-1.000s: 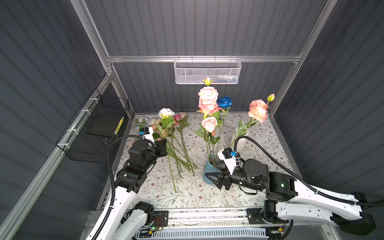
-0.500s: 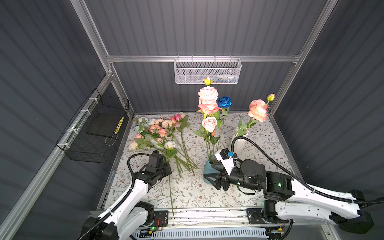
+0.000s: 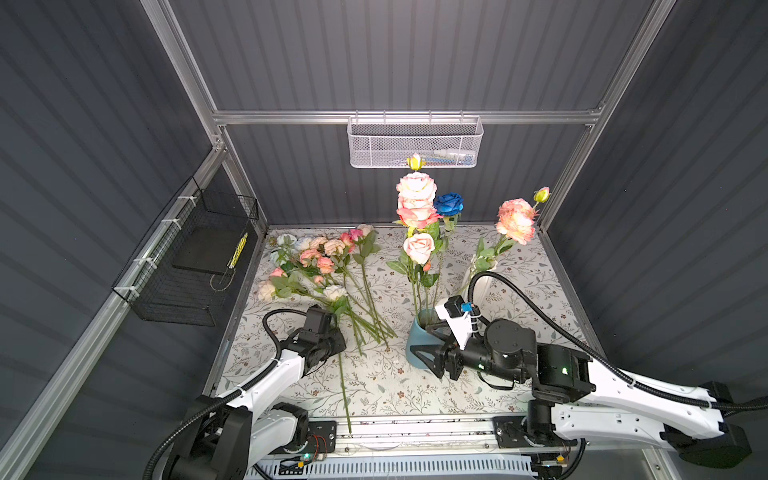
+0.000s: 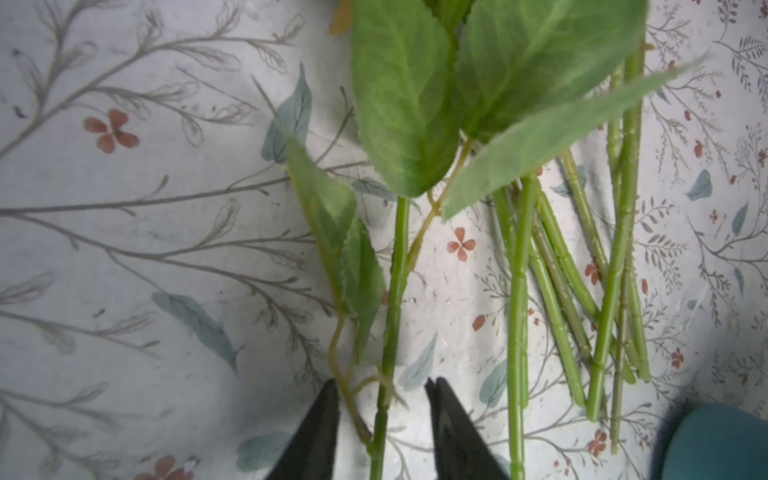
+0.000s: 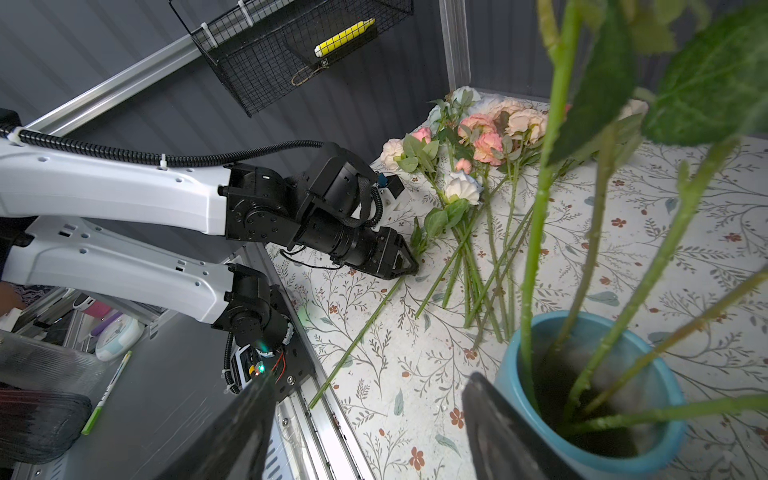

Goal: Arrange the flowers into the vase

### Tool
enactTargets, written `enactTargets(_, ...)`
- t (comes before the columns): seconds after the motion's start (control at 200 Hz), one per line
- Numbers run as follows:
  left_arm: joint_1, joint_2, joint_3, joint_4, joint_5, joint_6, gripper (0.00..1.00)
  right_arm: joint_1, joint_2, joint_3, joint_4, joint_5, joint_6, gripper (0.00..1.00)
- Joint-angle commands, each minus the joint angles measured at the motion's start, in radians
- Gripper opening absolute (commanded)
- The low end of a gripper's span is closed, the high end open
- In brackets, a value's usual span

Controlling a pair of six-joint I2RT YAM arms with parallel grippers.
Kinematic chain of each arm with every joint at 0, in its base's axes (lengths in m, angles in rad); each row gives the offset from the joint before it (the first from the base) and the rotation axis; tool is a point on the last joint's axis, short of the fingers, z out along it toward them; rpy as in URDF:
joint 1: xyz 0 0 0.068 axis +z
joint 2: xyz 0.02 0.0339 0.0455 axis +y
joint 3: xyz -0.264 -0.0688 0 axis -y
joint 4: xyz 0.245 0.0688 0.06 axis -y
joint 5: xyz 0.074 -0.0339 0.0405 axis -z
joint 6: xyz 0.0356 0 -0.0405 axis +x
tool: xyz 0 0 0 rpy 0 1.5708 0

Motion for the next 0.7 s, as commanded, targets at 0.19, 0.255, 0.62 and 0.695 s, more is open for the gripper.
enactTargets(0.19, -0.005, 0.088, 0.032, 0.048, -0.084, -0.006, 0.48, 0.005, -0.015, -0.004, -0.012, 0.015, -0.009, 0.73)
enactTargets(0.255, -0.005, 0.119, 0.044, 0.051, -0.089, -0.007, 0.42, 0.004, -0.017, -0.002, -0.012, 0.015, -0.010, 0.73)
enactTargets(0.62, -0.005, 0.125, 0.059, 0.029, -0.091, -0.001, 0.00, 0.005, -0.034, 0.000, -0.022, 0.030, -0.012, 0.73)
enactTargets(0.695, -0.005, 0.097, 0.067, 0.011, -0.094, 0.000, 0.00, 0.004, -0.032, 0.005, -0.026, 0.031, -0.016, 0.73)
